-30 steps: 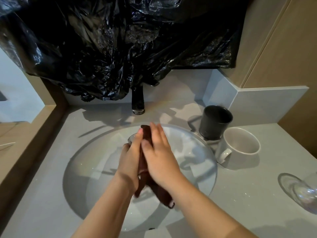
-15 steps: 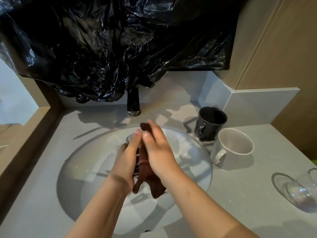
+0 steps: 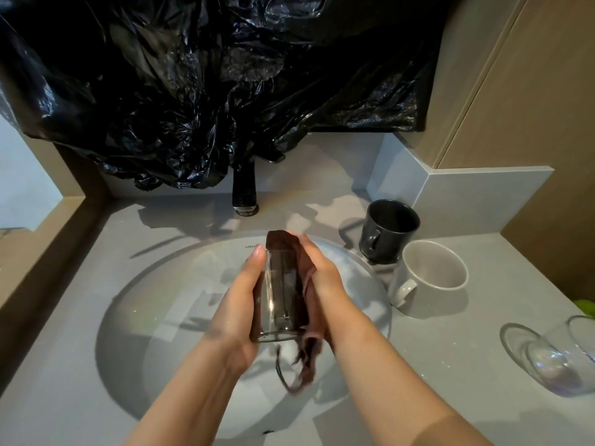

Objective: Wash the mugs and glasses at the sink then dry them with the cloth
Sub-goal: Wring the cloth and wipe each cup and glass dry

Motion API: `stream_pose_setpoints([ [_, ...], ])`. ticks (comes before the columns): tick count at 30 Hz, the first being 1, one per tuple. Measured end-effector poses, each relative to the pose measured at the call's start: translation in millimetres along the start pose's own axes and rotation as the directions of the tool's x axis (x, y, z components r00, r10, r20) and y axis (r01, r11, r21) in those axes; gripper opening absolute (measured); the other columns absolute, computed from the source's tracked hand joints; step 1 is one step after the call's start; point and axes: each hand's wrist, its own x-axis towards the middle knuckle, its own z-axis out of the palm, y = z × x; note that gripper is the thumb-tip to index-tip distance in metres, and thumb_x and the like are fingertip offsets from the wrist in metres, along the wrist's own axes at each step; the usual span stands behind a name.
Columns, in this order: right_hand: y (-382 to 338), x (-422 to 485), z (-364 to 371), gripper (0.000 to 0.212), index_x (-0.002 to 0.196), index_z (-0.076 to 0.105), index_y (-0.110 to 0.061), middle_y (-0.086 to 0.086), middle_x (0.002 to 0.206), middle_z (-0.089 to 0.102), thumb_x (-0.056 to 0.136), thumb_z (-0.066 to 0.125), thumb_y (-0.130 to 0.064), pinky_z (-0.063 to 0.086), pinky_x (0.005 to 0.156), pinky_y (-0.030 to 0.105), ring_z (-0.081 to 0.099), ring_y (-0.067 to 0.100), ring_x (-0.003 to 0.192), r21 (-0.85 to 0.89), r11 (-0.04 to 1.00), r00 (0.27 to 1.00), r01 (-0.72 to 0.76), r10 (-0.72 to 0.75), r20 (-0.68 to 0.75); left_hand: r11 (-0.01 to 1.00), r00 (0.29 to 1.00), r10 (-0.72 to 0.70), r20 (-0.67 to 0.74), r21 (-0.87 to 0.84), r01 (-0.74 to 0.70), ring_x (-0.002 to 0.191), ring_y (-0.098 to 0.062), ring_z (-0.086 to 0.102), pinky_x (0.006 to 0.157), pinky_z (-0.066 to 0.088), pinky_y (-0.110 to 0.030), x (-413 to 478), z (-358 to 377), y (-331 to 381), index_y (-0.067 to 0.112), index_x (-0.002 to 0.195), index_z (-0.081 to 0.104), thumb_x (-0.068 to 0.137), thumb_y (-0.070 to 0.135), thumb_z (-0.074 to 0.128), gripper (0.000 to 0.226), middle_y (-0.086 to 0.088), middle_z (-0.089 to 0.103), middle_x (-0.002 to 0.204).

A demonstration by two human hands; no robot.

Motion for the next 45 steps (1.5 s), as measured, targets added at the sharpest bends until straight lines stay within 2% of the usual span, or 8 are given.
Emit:
stream_pose_setpoints([
  [3,14.7,-16.1,3.8,0.031,0.123,0.055,-0.021,0.001,0.105,0.068,0.101,0.037,-0.033,0.050,0.075,0.020,0.066,0.015,0.093,-0.176,0.974,0.990,0.140,-0.137,0.029,0.996,0.993,0.084,-0.086,0.041,-0.080,0.090,-0.030,0.071,0.071,0.056,-0.036,6.9,-3.5,10.5,0.008,0.108,0.068,0.082,0.061,0.053,0.062,-0.017,0.072,0.101],
  [9,18.3,-23.7,12.3,0.052,0.147,0.015,-0.045,-0.023,0.156,-0.008,0.100,0.036,-0.037,0.009,0.119,0.031,-0.009,-0.001,0.143,-0.781,0.479,0.889,0.400,-0.409,0.204,0.999,0.999,-0.032,0.023,0.005,0.031,0.093,-0.025,0.071,0.068,0.058,-0.032,5.9,-12.4,8.8,0.019,0.114,0.067,0.091,0.057,0.037,0.053,-0.013,0.073,0.104],
  [14,-5.6,-1.0,7.3,0.037,0.127,0.057,-0.026,-0.005,0.103,0.066,0.097,0.044,-0.044,0.052,0.080,0.022,0.064,0.004,0.085,-0.130,0.980,0.989,0.150,-0.149,0.023,0.998,0.999,-0.025,0.047,-0.061,0.028,0.083,-0.024,0.071,0.071,0.052,-0.037,5.4,-9.1,5.0,0.012,0.100,0.073,0.094,0.055,0.033,0.059,-0.014,0.073,0.097],
  [18,11.3,-1.3,9.8,0.050,0.131,0.048,-0.037,0.000,0.133,0.055,0.086,0.038,-0.057,0.043,0.104,0.041,0.057,0.019,0.115,-0.301,0.940,0.980,0.161,-0.188,-0.062,1.000,0.999,0.023,-0.041,0.002,-0.023,0.089,-0.025,0.071,0.076,0.054,-0.039,4.9,-4.7,4.8,0.014,0.105,0.071,0.087,0.065,0.042,0.061,-0.014,0.072,0.102],
  [23,15.0,-16.5,8.8,0.042,0.141,0.025,-0.052,-0.021,0.157,0.003,0.100,0.029,-0.043,0.021,0.100,0.015,0.021,0.002,0.139,-0.532,0.773,0.921,0.345,-0.388,0.034,0.993,0.992,0.079,-0.102,0.095,-0.070,0.097,-0.034,0.067,0.084,0.050,-0.048,3.3,-9.9,4.2,0.012,0.114,0.064,0.073,0.073,0.055,0.074,-0.025,0.068,0.105],
  [31,-6.0,-4.5,8.3,0.037,0.087,0.067,-0.021,0.002,0.070,0.068,0.097,0.041,-0.044,0.053,0.067,0.027,0.065,0.018,0.069,-0.132,0.990,0.991,0.047,-0.063,-0.122,0.991,0.994,0.102,-0.037,0.087,-0.098,0.080,-0.022,0.072,0.055,0.054,-0.029,0.9,0.2,2.8,0.012,0.111,0.063,0.057,0.061,0.072,0.073,-0.011,0.073,0.095],
  [38,34.4,-32.2,20.1,0.061,0.146,0.000,-0.047,-0.015,0.154,0.026,0.097,0.036,-0.045,0.037,0.109,0.036,0.039,0.011,0.133,-0.596,0.736,0.920,0.321,-0.391,0.012,0.978,0.989,0.140,-0.048,0.164,-0.130,0.065,-0.021,0.068,0.053,0.052,-0.028,7.7,-17.9,12.1,0.006,0.101,0.065,0.066,0.060,0.060,0.065,-0.010,0.070,0.076],
  [45,-0.8,-0.8,5.0,0.045,0.121,0.060,-0.022,0.006,0.106,0.071,0.096,0.039,-0.051,0.051,0.091,0.036,0.067,0.021,0.095,-0.073,0.996,0.998,0.060,-0.062,-0.023,0.997,0.997,0.071,0.026,0.005,-0.072,0.084,-0.023,0.071,0.082,0.051,-0.038,-1.9,-5.2,18.0,0.013,0.093,0.075,0.089,0.048,0.045,0.046,-0.013,0.073,0.097],
])
